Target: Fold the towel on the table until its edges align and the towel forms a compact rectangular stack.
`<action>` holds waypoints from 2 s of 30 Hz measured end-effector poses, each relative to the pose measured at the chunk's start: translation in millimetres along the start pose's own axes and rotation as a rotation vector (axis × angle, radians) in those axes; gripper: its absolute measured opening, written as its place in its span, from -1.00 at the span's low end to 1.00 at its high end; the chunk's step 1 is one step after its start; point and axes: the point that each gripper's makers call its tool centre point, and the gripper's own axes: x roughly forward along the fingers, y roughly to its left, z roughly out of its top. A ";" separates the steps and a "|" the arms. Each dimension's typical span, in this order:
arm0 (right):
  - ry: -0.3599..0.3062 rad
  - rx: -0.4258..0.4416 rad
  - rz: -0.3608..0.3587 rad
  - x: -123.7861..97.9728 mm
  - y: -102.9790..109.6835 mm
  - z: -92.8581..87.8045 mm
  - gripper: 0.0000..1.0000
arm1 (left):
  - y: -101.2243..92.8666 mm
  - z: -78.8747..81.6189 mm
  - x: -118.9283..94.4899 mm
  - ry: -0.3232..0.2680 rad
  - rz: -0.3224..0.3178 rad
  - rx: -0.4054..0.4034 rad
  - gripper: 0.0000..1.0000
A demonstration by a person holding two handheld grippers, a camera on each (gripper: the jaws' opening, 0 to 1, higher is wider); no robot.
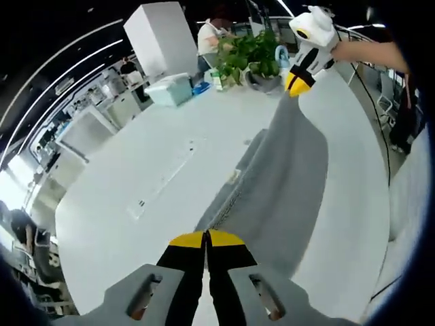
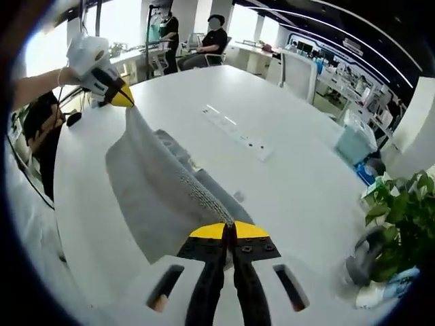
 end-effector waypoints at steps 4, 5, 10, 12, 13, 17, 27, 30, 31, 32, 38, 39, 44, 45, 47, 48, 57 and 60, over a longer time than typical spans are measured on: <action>0.027 0.006 -0.037 19.7 -7.8 -2.0 -1.00 | 5.4 -5.8 16.4 0.018 0.008 -0.014 -0.99; 0.041 0.009 -0.047 24.1 -9.0 -3.9 -1.00 | 7.3 -8.4 23.0 0.027 0.019 -0.026 -0.99; 0.062 0.050 -0.089 50.3 -16.0 -12.4 -1.00 | 12.2 -20.4 44.4 0.071 0.055 -0.083 -0.99; 0.064 0.086 -0.084 58.0 -17.0 -16.1 -1.00 | 15.2 -24.3 50.9 0.073 0.065 -0.116 -0.99; 0.063 0.094 -0.083 62.0 -19.2 -18.0 -1.00 | 16.2 -25.7 53.4 0.074 0.066 -0.126 -0.99; 0.065 0.121 -0.078 71.0 -22.4 -21.4 -1.00 | 22.2 -27.2 64.5 0.059 0.080 -0.133 -0.99; 0.110 0.137 -0.088 93.0 -27.7 -36.8 -1.00 | 33.1 -57.2 83.9 0.130 0.095 -0.214 -0.99; 0.112 0.138 -0.095 95.3 -30.0 -36.9 -0.98 | 29.7 -59.0 84.1 0.133 0.093 -0.208 -0.99; 0.111 0.143 -0.094 95.7 -30.4 -36.3 -0.98 | 29.1 -58.7 84.1 0.132 0.091 -0.211 -0.99; 0.112 0.145 -0.093 96.0 -30.5 -36.2 -0.97 | 28.8 -58.2 84.9 0.128 0.091 -0.211 -0.99; 0.086 0.170 -0.098 89.6 -29.1 -33.1 -0.74 | 30.3 -47.4 81.9 0.085 0.091 -0.188 -0.99; 0.085 0.167 -0.100 87.3 -28.1 -33.6 -0.74 | 30.0 -44.2 80.7 0.073 0.087 -0.189 -0.99; 0.076 0.218 -0.095 68.8 -13.0 -40.7 -0.77 | 20.6 -34.1 83.3 0.021 0.017 -0.163 -0.98; 0.076 0.224 -0.086 66.0 -7.0 -42.6 -0.79 | 19.1 -35.9 84.6 0.027 0.013 -0.170 -0.98; 0.088 0.237 -0.066 60.6 8.9 -50.5 -0.88 | 12.8 -39.2 86.7 0.040 -0.009 -0.162 -0.99; 0.098 0.236 -0.059 58.9 15.3 -55.0 -0.94 | 9.8 -41.6 87.9 0.053 -0.016 -0.154 -0.99; 0.192 0.290 -0.039 51.2 54.2 -95.7 -1.00 | 0.0 -57.1 98.1 0.116 -0.036 -0.121 -0.99; 0.217 0.278 -0.025 52.5 55.2 -101.7 -1.00 | -1.8 -60.5 100.3 0.126 -0.041 -0.125 -0.99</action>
